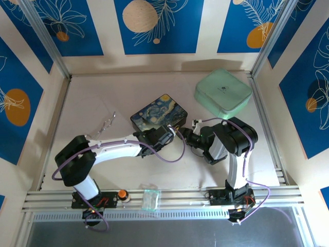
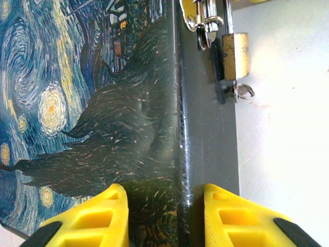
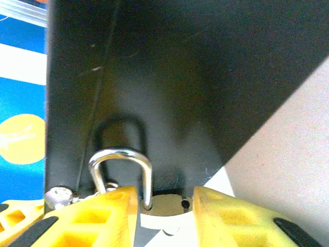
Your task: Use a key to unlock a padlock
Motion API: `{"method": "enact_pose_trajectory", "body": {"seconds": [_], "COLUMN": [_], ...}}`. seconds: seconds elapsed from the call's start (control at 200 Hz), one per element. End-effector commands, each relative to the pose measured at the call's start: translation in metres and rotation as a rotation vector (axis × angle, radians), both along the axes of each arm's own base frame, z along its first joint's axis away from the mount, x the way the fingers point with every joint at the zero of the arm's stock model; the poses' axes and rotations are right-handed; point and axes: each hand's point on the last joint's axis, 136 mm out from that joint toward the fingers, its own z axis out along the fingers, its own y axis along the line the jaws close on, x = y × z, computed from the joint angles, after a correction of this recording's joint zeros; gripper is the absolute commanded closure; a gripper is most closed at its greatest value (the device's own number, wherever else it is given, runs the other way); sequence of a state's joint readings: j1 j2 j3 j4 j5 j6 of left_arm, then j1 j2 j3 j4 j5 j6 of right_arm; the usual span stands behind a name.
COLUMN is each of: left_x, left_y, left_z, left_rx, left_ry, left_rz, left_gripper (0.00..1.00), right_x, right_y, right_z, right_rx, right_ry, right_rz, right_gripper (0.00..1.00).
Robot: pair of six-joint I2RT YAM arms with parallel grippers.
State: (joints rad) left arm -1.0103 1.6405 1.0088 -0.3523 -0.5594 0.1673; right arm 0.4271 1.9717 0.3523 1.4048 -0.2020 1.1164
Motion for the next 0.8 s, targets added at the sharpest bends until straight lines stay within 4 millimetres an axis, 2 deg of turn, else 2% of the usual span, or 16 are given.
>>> {"method": "enact_pose_trajectory", "body": {"seconds": [0.0, 0.11, 0.265, 0.365, 0.485, 0.64, 0.795], "left_x": [-0.048, -0.048, -0.047, -0.047, -0.047, -0.049, -0.052], "left_y": [0.035, 0.035, 0.032, 0.03, 0.03, 0.032, 0.031], "left_z": [-0.058, -0.058, -0.056, -0.057, -0.057, -0.058, -0.058], "left_rx": [0.209, 0.212, 0.208, 0.204, 0.205, 0.204, 0.196], "left_ry": [0.264, 0.264, 0.263, 0.268, 0.269, 0.274, 0.282], "left_rz": [-0.068, -0.072, -0.078, -0.083, -0.085, -0.086, -0.091], "left_gripper": [0.73, 0.72, 0.72, 0.73, 0.73, 0.72, 0.73], "right_x": [-0.003, 0.0, 0.003, 0.003, 0.007, 0.013, 0.02], "right_y": [-0.001, 0.007, 0.013, 0.016, 0.02, 0.022, 0.013], "right_z": [-0.032, -0.026, -0.02, -0.023, -0.025, -0.014, -0.019], "right_rx": [-0.065, -0.043, -0.045, -0.04, -0.008, 0.014, 0.07], "right_ry": [0.082, 0.05, 0.018, 0.04, 0.064, 0.049, 0.13], "right_rz": [-0.019, -0.01, -0.019, -0.02, -0.025, -0.05, -0.118], "right_gripper": [0.7, 0.76, 0.74, 0.75, 0.82, 0.9, 0.96]}}
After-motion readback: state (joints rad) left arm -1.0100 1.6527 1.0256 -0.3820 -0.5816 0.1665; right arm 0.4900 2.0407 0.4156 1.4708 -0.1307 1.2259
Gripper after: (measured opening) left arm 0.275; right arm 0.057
